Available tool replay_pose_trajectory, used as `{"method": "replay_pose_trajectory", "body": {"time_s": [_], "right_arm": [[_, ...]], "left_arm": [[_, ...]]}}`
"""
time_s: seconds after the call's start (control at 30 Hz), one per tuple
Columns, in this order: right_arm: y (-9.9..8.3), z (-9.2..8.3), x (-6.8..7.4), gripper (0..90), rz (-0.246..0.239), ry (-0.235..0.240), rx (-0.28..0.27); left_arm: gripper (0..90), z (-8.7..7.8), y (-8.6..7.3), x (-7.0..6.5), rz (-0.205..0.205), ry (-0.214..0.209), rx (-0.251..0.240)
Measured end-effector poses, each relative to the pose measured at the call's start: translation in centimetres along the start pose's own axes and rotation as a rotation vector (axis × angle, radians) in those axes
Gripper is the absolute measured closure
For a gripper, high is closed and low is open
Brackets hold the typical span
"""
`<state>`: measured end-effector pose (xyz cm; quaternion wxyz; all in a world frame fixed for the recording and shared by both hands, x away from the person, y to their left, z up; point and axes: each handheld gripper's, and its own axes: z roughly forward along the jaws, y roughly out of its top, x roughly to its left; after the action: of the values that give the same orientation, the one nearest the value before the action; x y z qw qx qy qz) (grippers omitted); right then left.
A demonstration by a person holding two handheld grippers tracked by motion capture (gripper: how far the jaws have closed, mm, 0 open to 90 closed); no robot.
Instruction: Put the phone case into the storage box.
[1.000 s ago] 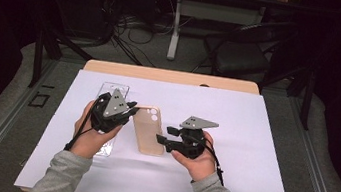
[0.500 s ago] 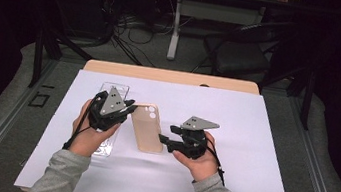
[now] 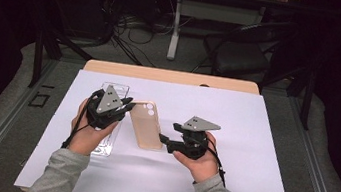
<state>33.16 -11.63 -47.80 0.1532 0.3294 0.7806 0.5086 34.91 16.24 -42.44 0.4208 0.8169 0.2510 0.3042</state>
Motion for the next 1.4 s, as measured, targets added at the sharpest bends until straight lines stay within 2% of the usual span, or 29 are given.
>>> {"method": "replay_pose_trajectory", "body": {"time_s": [0.2,0.73,1.0,1.2,1.4], "right_arm": [[-0.3,-0.2,-0.2,32.6,-0.019,-0.044,0.007],[-1.1,-2.3,-2.4,22.9,0.130,-0.061,-0.077],[-1.3,-3.1,-3.1,18.2,0.138,-0.071,-0.102],[-1.5,-3.2,-3.4,15.0,0.128,-0.089,-0.092],[-1.6,-3.0,-3.7,14.6,0.129,-0.099,-0.087]], "left_arm": [[79.7,0.0,-0.2,0.2,-0.002,0.004,-0.012],[79.6,0.5,0.0,0.5,-0.001,0.009,-0.022],[79.6,0.6,0.8,1.3,0.005,0.016,-0.034],[79.6,0.8,1.6,2.2,0.017,0.022,-0.035],[79.6,1.1,2.0,3.7,0.019,0.029,-0.020]]}}
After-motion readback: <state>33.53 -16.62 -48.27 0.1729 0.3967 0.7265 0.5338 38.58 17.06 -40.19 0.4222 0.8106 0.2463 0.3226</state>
